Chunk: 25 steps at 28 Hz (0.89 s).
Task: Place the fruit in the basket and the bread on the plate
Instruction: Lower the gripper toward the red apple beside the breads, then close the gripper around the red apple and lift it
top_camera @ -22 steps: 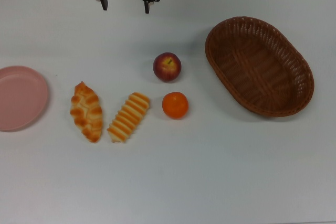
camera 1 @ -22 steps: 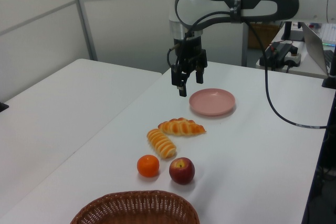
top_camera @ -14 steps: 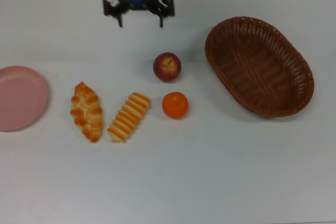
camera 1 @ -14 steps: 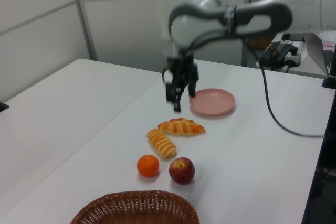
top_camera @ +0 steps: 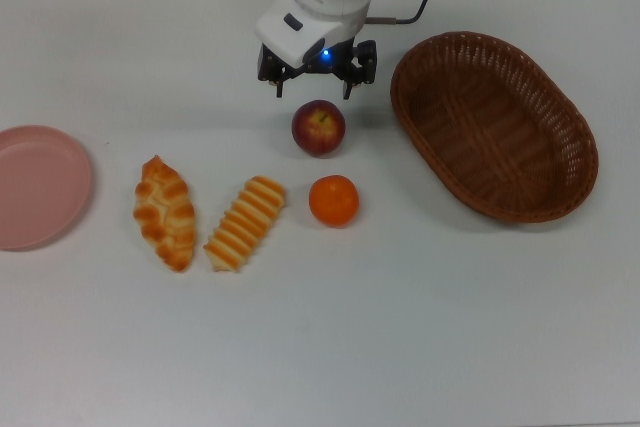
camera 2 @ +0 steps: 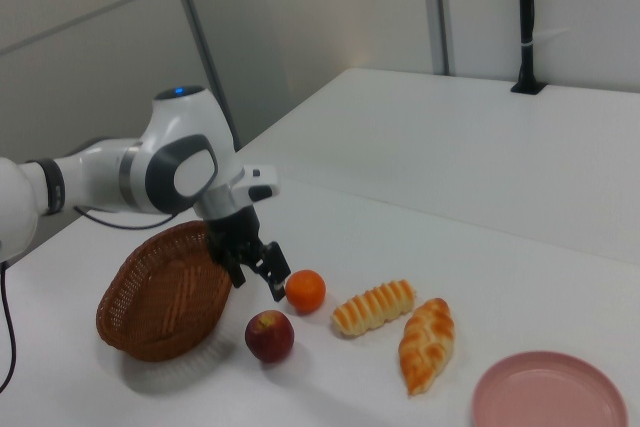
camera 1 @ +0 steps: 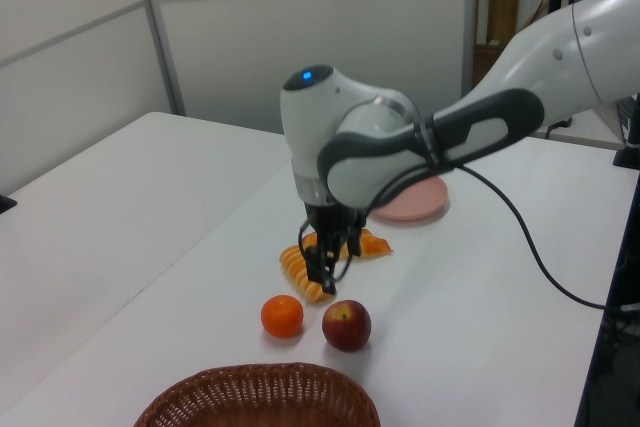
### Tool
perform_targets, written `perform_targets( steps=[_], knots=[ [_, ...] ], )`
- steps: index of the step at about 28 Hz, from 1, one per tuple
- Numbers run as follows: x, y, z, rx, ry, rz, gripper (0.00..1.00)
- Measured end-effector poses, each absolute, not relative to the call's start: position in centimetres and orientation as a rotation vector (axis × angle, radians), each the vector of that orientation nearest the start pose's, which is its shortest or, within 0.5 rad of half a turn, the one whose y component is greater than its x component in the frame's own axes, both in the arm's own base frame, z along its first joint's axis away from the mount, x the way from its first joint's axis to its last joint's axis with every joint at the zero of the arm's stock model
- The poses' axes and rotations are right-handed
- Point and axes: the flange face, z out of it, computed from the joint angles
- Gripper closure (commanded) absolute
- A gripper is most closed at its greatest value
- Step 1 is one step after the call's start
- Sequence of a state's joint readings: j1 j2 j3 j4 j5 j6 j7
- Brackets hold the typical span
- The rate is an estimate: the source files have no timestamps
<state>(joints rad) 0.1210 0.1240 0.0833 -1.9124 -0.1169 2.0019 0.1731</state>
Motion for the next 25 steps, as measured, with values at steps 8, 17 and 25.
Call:
perform_targets(
  steps=[8,17,25],
  knots=[
    [56.2,11.4,39.2,-3.267,-0.142,0.027,0.00],
    [55.9,12.5,35.1,-3.329,-0.140,0.025,0.00],
    [56.4,14.0,30.2,-3.384,-0.121,0.011,0.00]
  ],
)
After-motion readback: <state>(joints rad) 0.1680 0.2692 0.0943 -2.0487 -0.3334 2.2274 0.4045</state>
